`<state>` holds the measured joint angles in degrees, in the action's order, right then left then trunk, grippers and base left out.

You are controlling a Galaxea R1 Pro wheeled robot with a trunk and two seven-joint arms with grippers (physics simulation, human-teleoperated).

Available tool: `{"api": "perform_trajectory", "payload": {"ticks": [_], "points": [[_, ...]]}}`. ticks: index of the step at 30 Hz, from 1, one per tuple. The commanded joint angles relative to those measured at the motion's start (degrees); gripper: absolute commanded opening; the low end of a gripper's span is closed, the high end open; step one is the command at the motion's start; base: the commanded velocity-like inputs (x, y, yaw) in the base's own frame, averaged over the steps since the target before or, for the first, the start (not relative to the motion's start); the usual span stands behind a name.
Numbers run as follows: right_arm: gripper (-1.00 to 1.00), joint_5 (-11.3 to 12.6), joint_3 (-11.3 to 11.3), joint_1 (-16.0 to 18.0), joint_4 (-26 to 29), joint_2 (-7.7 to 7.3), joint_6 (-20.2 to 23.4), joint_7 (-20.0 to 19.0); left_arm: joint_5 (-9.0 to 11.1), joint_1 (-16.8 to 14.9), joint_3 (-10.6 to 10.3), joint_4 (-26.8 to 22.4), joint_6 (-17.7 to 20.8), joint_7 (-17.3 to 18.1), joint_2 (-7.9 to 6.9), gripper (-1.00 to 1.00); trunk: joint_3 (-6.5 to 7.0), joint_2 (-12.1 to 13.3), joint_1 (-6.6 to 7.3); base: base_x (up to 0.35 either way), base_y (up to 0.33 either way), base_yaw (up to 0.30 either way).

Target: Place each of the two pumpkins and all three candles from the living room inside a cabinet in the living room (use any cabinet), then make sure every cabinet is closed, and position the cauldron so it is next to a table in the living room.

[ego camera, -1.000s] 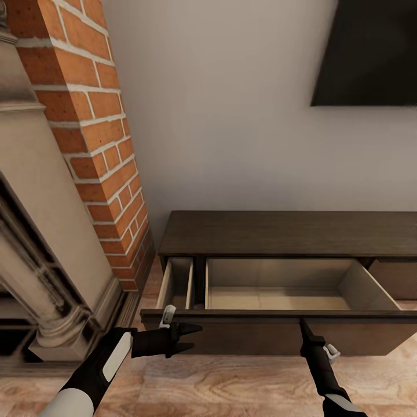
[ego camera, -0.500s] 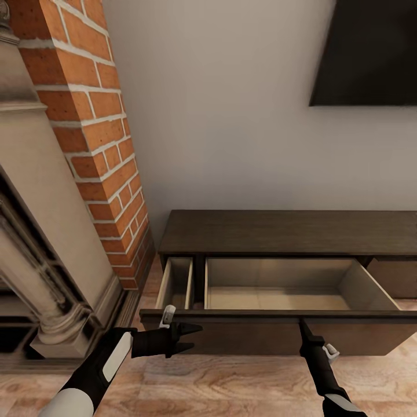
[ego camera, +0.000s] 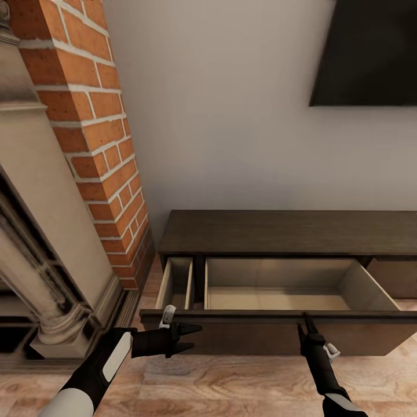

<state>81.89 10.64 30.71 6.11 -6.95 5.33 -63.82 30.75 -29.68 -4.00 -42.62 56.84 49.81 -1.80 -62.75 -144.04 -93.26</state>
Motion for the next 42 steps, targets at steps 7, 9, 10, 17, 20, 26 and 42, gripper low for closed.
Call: {"api": "perform_trajectory", "payload": {"ticks": [7, 9, 10, 17, 20, 26, 42], "points": [[1.0, -0.5, 0.3, 0.0, -0.2, -0.55, 0.5, 0.2, 0.1, 0.0, -0.1, 0.0, 0.2, 0.1, -0.05, 1.0, -0.05, 0.0, 0.01, 0.0, 0.0, 0.0], [1.0, -0.5, 0.3, 0.0, -0.2, -0.8, 0.5, 0.3, 0.1, 0.0, -0.1, 0.0, 0.2, 0.1, -0.05, 1.0, -0.05, 0.0, 0.01, 0.0, 0.0, 0.0], [1.0, -0.5, 0.3, 0.0, -0.3, -0.85, 0.5, 0.3, 0.1, 0.0, -0.1, 0.0, 0.2, 0.1, -0.05, 1.0, -0.05, 0.0, 0.01, 0.0, 0.0, 0.0], [1.0, -0.5, 0.3, -0.3, -3.6, -1.97, 0.9, 0.3, 0.1, 0.0, -0.1, 0.1, 0.2, 0.1, -0.04, 1.0, -0.05, 0.0, 0.01, -0.026, 0.0, 0.0], [1.0, -0.4, 0.3, -0.3, -6.1, -2.06, 1.8, 0.2, 0.1, 0.0, -0.1, 0.1, 0.2, 0.1, -0.05, 1.0, -0.05, 0.0, 0.01, -0.011, 0.0, 0.0], [1.0, 0.2, 0.4, -4.2, -7.9, -4.76, 6.5, -0.5, 0.0, 0.0, -0.1, 0.4, 0.1, 0.1, -0.02, 1.0, -0.05, 0.0, 0.01, -0.002, 0.0, 0.0], [1.0, 1.7, 0.1, -14.4, -8.6, -14.59, 26.6, -1.1, 0.1, 0.0, -0.1, 0.3, 0.1, 0.1, 0.36, 1.0, 0.62, 0.0, 0.09, 0.0, 0.0, 0.0]]}}
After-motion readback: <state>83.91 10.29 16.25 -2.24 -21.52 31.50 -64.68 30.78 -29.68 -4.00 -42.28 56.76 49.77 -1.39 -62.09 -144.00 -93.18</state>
